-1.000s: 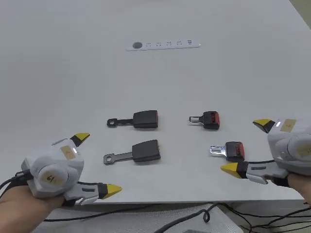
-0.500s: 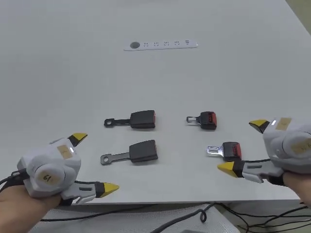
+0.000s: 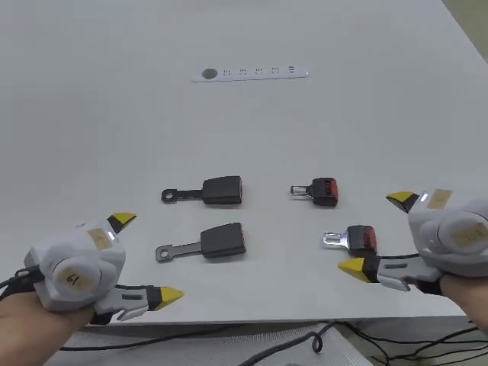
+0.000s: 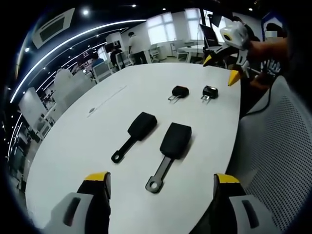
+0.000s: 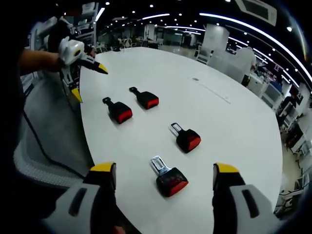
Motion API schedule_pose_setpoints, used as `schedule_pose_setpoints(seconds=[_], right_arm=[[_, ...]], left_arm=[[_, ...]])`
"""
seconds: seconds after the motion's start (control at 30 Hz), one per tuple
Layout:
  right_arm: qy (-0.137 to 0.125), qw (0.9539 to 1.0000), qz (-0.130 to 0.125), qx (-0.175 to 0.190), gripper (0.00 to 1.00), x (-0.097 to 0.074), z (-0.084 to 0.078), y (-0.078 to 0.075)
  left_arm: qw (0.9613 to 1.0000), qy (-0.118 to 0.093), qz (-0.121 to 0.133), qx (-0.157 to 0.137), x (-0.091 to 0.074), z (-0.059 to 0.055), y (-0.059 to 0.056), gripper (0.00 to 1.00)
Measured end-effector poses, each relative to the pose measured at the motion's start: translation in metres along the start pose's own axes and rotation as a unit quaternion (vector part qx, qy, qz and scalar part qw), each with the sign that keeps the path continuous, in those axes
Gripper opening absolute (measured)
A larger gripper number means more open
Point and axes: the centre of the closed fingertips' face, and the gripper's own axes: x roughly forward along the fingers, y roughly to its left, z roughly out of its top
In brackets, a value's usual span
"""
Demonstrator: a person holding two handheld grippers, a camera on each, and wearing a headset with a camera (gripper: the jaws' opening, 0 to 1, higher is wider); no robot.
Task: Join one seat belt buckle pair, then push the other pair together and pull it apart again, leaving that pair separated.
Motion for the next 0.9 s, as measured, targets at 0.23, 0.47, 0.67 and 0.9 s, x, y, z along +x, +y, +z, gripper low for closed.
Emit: schedule_pose_setpoints(seconds=[0.23, 0.47, 0.67, 0.9], right_arm=[[0.004, 1.0, -0.001, -0.004, 0.82, 0.001, 0.0, -0.002], [0.009, 0.9997, 0.009, -0.019, 0.81, 0.003, 0.002, 0.001], [0.01, 0.9994, 0.016, -0.029, 0.75, 0.004, 0.005, 0.001], [0.01, 0.9993, 0.012, -0.033, 0.72, 0.006, 0.005, -0.005]], left_arm=[[1.0, 0.001, -0.002, -0.003, 0.0, -0.001, 0.0, 0.88], [1.0, 0.002, -0.004, 0.005, 0.003, -0.003, -0.003, 0.88], [0.9999, 0.004, -0.01, 0.003, 0.007, -0.003, -0.008, 0.88], [0.9997, 0.006, -0.018, 0.013, 0.014, 0.001, -0.007, 0.84]])
